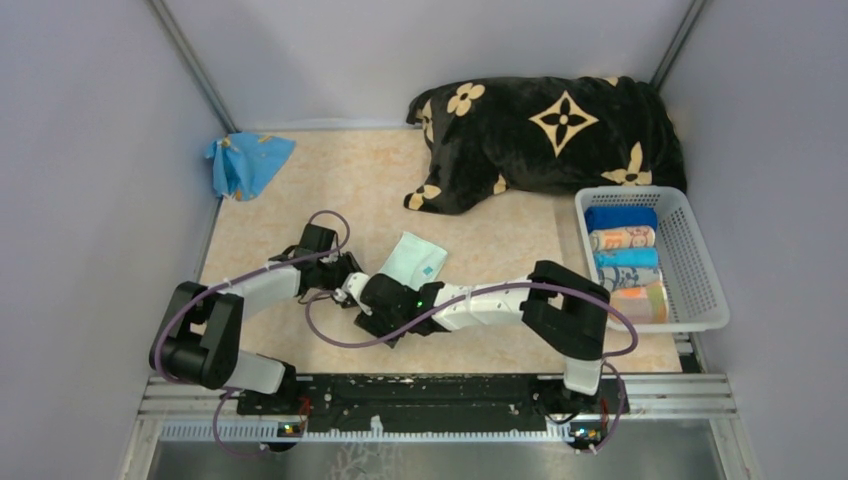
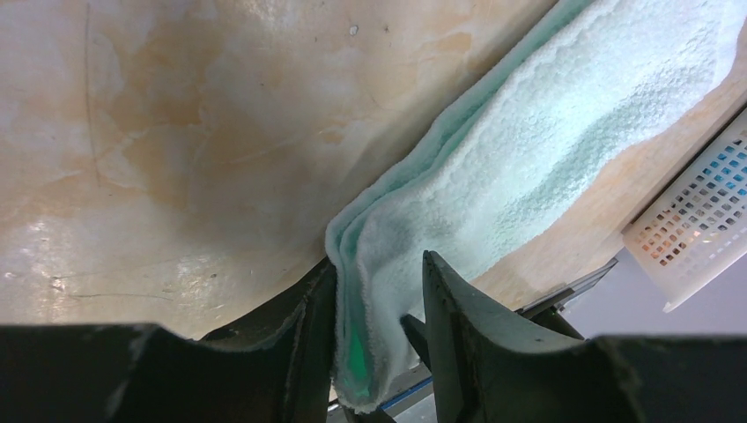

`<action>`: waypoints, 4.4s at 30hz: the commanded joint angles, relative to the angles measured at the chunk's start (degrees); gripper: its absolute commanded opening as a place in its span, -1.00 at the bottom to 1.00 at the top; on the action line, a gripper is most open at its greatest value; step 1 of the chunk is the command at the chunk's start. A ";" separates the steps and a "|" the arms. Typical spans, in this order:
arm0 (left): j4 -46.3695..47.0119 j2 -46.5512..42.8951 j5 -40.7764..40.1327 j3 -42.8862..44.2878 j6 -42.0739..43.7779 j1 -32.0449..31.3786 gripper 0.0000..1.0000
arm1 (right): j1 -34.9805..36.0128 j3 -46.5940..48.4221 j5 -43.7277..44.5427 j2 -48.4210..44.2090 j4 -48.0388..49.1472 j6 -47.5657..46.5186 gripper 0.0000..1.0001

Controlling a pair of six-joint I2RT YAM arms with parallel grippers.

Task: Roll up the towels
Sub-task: Roll the towel at the center of the board.

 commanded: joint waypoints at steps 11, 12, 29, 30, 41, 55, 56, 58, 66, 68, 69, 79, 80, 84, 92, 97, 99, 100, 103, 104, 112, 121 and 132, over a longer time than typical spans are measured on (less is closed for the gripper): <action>-5.86 -3.16 -9.45 -3.07 1.09 0.41 0.05 | -4.12 2.11 -11.81 1.25 3.35 0.48 -0.88; -6.41 -4.48 -9.73 -3.45 0.98 0.83 0.07 | -4.90 1.90 -15.73 1.16 3.56 0.92 -0.90; -10.98 -22.07 -4.38 -9.75 1.86 5.65 0.33 | -22.06 -6.52 -54.60 6.73 25.68 22.11 -0.90; -11.21 -22.87 -4.35 -10.00 1.52 5.65 0.33 | -22.48 -6.53 -54.99 7.57 26.03 22.79 -0.90; -20.38 -28.88 -10.79 -4.91 3.03 5.91 0.45 | -22.69 -9.42 -57.37 9.16 25.73 25.35 -0.88; -22.66 -30.21 -1.02 -8.61 1.19 2.05 0.20 | -23.25 -12.83 -54.41 8.41 29.63 30.29 -0.88; -22.63 -29.39 -1.08 -8.83 0.94 1.38 0.19 | -23.22 -12.74 -54.23 8.42 29.55 30.34 -0.87; -21.85 -28.57 -1.30 -9.17 0.44 0.18 0.17 | -23.33 -12.83 -54.09 8.40 29.45 30.37 -0.87; -14.87 -25.21 -1.99 -9.09 -1.60 -1.71 0.16 | -23.33 -13.12 -53.44 7.72 27.97 29.27 -0.85; -13.37 -23.11 -3.01 -8.48 -1.49 -1.73 0.15 | -23.34 -12.86 -52.82 7.33 26.55 28.32 -0.83; -12.36 -22.24 -3.21 -8.28 -1.54 -1.73 0.14 | -23.34 -12.75 -52.65 7.11 25.86 27.90 -0.82; -8.14 -15.42 -4.71 -7.31 -1.63 -1.85 0.11 | -21.87 -9.36 -45.55 2.15 14.25 21.54 -0.47; -8.13 -14.93 -4.81 -7.41 -1.59 -1.87 0.11 | -21.36 -8.75 -43.31 1.02 12.29 20.40 -0.44; -7.72 -13.94 -4.80 -8.34 -2.04 -1.91 0.10 | -18.84 -5.78 -30.34 -3.72 3.79 15.92 -0.31; -8.31 -13.71 -6.57 -9.61 -3.48 -1.91 0.11 | -8.44 -0.30 -4.46 -8.13 -5.06 7.86 -0.12; -8.44 -13.80 -7.81 -10.64 -5.15 -1.88 0.11 | -3.25 1.12 -4.06 -8.00 -4.34 3.89 -0.10; -7.94 -13.56 -7.66 -11.10 -5.80 -1.90 0.11 | -2.05 1.74 -5.27 -7.16 -4.12 3.36 -0.10; -7.68 -13.41 -7.65 -11.35 -6.00 -1.91 0.11 | -1.57 2.01 -5.30 -6.62 -4.06 3.03 -0.10; -7.35 -13.19 -7.58 -11.88 -6.61 -1.87 0.11 | -0.44 3.01 -4.44 -4.73 -4.50 2.43 -0.10; -7.34 -13.18 -7.67 -12.00 -6.66 -1.90 0.11 | -0.25 3.40 -3.82 -4.19 -4.98 2.16 -0.10; -7.38 -13.30 -7.96 -12.56 -6.76 -1.91 0.11 | 0.20 4.43 -2.33 -1.29 -5.10 0.06 -0.09; -8.65 -15.07 -8.93 -12.65 -6.89 -1.91 0.12 | 0.21 4.71 1.01 1.84 -7.28 -1.78 -0.08; -8.57 -14.37 -9.34 -12.99 -6.77 -1.88 0.12 | 0.24 4.00 3.08 6.07 -8.04 -4.78 -0.12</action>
